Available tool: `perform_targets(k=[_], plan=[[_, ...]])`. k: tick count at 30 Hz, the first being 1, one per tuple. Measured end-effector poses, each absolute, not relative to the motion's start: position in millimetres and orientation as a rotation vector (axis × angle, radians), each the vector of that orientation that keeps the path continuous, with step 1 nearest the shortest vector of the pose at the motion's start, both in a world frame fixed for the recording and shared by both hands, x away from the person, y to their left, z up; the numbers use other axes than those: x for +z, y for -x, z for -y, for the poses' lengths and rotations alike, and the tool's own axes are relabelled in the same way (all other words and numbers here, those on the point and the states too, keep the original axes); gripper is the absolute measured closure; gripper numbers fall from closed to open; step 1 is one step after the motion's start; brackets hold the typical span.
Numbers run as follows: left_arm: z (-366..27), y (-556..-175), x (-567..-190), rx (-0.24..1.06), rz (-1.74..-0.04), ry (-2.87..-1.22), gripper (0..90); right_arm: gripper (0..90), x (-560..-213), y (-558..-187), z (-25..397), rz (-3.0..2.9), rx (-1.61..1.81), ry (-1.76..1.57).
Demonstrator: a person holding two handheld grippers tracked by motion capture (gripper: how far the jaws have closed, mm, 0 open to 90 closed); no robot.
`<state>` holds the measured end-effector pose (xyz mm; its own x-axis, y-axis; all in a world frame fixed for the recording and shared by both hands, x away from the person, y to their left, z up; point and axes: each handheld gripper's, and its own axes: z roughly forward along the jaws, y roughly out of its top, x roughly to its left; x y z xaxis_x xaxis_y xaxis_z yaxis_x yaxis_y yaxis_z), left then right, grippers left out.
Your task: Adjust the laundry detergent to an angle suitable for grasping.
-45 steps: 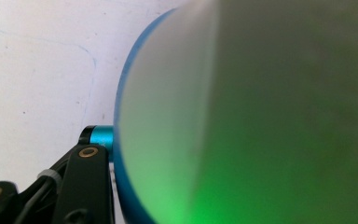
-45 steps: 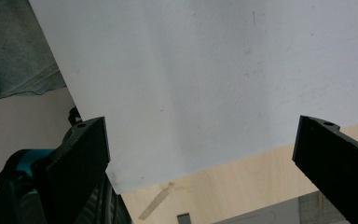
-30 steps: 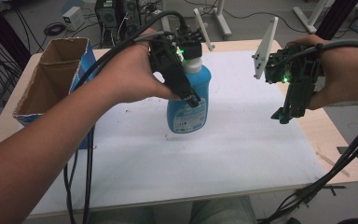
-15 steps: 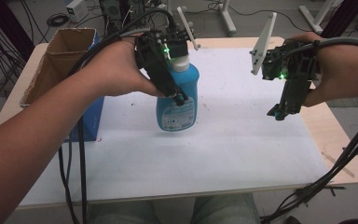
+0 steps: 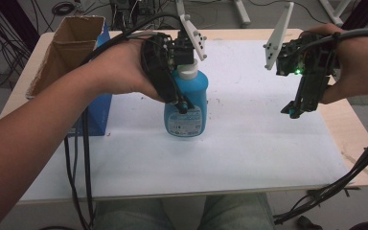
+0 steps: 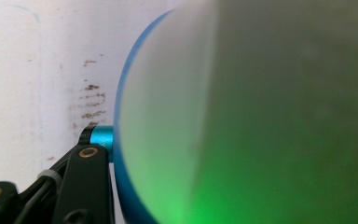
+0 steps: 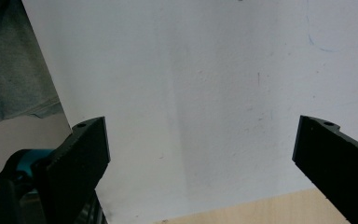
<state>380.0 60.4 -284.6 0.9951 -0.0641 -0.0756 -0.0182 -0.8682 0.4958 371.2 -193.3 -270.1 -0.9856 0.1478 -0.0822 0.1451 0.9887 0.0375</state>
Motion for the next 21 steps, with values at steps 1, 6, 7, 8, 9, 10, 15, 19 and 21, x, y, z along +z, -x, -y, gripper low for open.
perform_targets(k=[1,6,7,8,9,10,15,19,21], plan=[[-60,-380,-287,-0.125,0.078,-2.622,43.6,2.9,-270,-371,193,-3.049,0.047,-0.221],[-58,-378,-293,-0.111,0.191,-2.641,43.7,2.9,-271,-372,193,-3.046,0.055,-0.215],[-57,-378,-295,-0.107,0.213,-2.635,43.6,2.9,-271,-372,193,-3.047,0.056,-0.217],[-57,-379,-295,-0.106,0.237,-2.636,43.7,2.9,-271,-372,193,-3.045,0.053,-0.223],[-57,-379,-296,-0.104,0.251,-2.626,43.7,2.9,-271,-372,193,-3.046,0.055,-0.218],[-56,-379,-297,-0.108,0.269,-2.621,43.6,2.9,-272,-372,193,-3.046,0.054,-0.215],[-54,-378,-301,-0.11,0.359,-2.613,43.7,2.9,-273,-371,193,-3.048,0.051,-0.219],[-53,-378,-305,-0.123,0.416,-2.602,43.7,2.9,-274,-370,194,-3.047,0.055,-0.223],[-53,-377,-307,-0.131,0.438,-2.592,43.6,2.9,-274,-370,195,-3.048,0.06,-0.221]])
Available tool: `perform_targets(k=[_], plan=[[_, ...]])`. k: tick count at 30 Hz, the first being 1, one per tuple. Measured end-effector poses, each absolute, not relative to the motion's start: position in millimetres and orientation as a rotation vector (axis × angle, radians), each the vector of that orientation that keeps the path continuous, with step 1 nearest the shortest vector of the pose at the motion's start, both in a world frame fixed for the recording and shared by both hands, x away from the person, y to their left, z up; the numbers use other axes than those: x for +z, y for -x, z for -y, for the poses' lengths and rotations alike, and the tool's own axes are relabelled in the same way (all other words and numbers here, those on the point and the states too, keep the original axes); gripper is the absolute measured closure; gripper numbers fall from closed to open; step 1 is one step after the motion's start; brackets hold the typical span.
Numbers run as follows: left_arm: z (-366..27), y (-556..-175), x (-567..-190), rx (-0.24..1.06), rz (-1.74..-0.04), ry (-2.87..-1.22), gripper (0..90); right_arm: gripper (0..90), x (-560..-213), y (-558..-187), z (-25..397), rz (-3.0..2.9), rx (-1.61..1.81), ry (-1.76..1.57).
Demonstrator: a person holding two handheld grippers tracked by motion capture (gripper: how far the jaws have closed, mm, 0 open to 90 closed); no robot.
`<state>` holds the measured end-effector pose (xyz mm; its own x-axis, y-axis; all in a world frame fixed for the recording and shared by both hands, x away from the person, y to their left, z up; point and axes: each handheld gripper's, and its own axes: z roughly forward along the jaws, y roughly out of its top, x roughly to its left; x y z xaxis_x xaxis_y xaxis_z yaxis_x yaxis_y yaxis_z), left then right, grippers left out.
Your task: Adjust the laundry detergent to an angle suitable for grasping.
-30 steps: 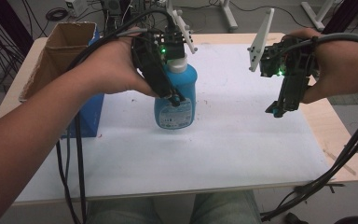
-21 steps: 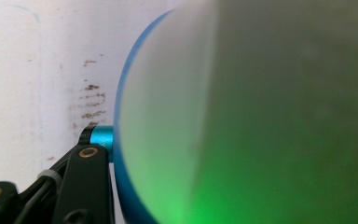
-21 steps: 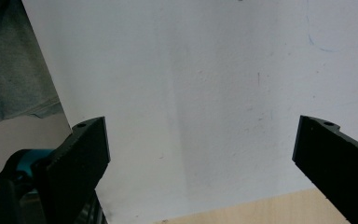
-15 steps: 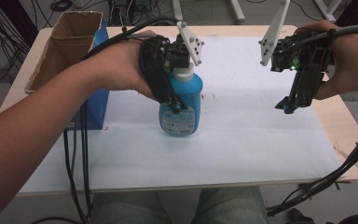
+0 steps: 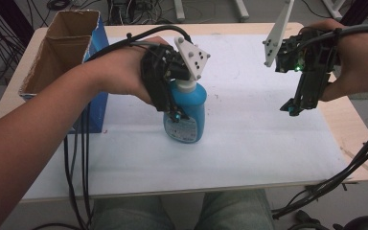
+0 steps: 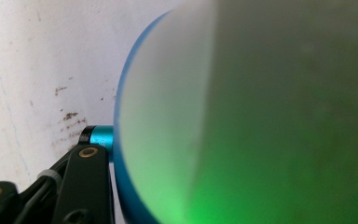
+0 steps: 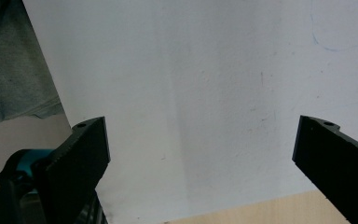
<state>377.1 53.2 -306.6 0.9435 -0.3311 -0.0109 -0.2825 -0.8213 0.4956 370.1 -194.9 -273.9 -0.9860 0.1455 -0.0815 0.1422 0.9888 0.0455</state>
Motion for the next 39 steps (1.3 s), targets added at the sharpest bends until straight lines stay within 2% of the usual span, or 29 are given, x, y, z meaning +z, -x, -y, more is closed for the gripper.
perform_targets(k=[16,33,39], plan=[[-53,-370,-317,-0.133,0.547,-2.598,43.6,2.9,-277,-370,196,-3.053,0.063,-0.219],[-48,-368,-320,-0.106,0.485,-2.643,42.0,2.9,-281,-370,195,-3.058,0.06,-0.221],[-49,-369,-320,-0.107,0.444,-2.655,33.0,2.9,-280,-370,196,-3.056,0.059,-0.228]])
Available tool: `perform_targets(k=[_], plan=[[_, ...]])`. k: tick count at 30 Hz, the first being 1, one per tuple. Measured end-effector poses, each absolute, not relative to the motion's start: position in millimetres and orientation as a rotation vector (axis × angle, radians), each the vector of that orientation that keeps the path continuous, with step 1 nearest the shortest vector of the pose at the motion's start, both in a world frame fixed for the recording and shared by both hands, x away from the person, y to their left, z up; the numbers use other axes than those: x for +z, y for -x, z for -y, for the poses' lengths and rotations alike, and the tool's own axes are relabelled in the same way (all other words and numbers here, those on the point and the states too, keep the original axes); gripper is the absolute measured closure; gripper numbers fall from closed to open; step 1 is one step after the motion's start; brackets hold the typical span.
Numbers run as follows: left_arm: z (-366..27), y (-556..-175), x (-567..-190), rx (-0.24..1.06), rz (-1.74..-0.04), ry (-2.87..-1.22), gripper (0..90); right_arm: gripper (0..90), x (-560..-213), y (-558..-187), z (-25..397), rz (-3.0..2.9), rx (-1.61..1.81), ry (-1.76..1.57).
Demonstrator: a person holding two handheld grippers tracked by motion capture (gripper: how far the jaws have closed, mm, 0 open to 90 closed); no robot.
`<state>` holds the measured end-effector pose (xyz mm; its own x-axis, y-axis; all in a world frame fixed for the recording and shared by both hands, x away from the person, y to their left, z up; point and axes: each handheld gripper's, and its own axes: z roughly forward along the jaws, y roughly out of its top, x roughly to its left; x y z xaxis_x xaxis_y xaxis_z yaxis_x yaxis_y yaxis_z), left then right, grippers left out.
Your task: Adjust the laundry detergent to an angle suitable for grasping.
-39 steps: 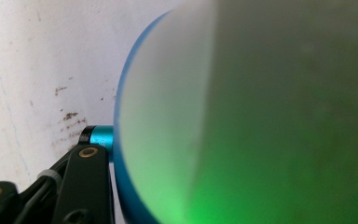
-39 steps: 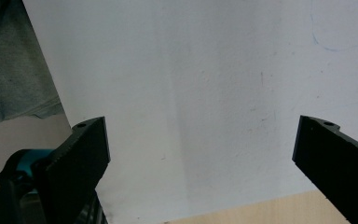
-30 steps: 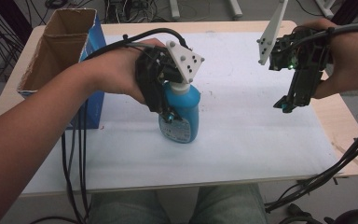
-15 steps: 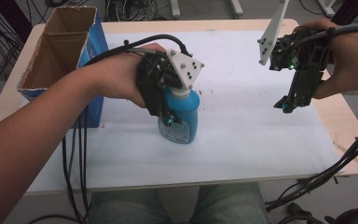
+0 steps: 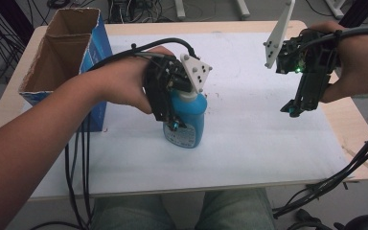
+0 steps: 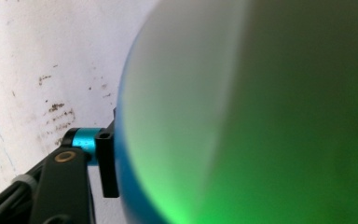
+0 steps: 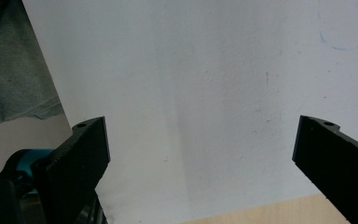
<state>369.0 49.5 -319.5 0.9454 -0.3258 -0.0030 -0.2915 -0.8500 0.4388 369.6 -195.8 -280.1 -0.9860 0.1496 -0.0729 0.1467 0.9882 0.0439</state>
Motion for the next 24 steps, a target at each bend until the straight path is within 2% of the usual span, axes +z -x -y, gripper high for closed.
perform_targets(k=[11,24], plan=[[-59,-371,-304,-0.108,0.353,-2.641,21.5,2.9,-280,-370,195,-3.055,0.068,-0.216],[-72,-373,-280,-0.098,0.266,-2.738,16.2,2.9,-278,-370,193,-3.056,0.078,-0.195]])
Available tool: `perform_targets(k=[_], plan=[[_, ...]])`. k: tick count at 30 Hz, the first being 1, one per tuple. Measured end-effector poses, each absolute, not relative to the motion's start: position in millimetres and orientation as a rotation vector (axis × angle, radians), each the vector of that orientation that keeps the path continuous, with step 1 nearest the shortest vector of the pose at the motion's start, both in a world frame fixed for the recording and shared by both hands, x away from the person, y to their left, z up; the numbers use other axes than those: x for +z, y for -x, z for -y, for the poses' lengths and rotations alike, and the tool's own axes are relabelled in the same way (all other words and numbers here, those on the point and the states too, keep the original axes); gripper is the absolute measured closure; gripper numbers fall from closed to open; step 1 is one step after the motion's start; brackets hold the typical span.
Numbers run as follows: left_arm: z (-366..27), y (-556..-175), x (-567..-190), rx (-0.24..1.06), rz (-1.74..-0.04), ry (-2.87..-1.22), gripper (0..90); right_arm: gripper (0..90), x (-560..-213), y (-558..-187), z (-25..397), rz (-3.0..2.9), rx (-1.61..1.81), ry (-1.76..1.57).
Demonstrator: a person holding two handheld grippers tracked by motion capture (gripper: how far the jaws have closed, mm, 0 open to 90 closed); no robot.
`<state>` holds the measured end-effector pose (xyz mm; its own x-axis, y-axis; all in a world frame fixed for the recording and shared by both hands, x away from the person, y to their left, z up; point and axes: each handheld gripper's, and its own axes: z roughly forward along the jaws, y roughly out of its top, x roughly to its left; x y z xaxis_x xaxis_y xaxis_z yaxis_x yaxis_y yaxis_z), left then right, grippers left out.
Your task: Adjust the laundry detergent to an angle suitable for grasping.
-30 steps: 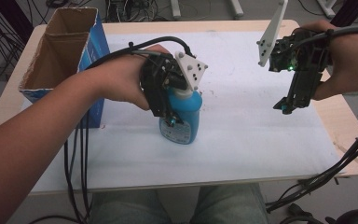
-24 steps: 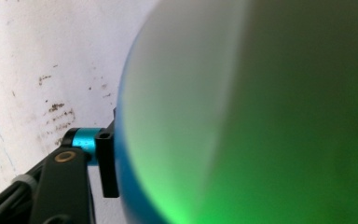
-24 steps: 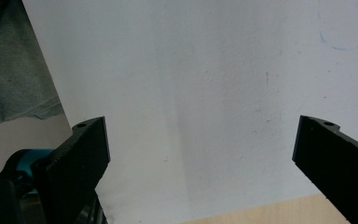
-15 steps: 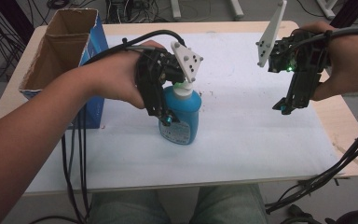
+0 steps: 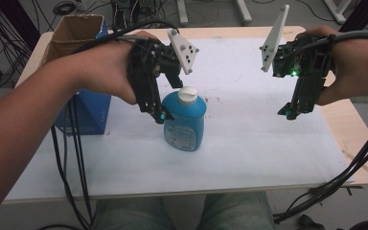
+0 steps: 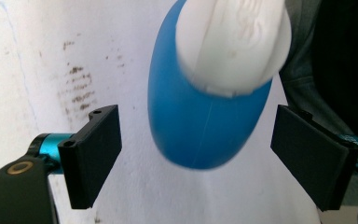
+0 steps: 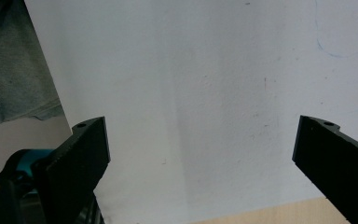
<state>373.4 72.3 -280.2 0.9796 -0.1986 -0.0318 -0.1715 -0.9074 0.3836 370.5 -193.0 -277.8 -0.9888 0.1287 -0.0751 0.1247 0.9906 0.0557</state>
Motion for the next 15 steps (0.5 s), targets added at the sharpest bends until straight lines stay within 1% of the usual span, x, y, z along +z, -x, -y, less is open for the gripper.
perform_targets(k=[5,8,15], plan=[[-81,-381,-271,-0.088,0.218,-2.784,16.2,2.9,-274,-371,191,-3.053,0.078,-0.193],[-85,-387,-267,-0.074,0.173,-2.815,12.1,2.9,-273,-372,191,-3.055,0.077,-0.189],[-92,-403,-258,-0.066,0.101,-2.873,12.0,2.9,-272,-377,187,-3.062,0.077,-0.179]])
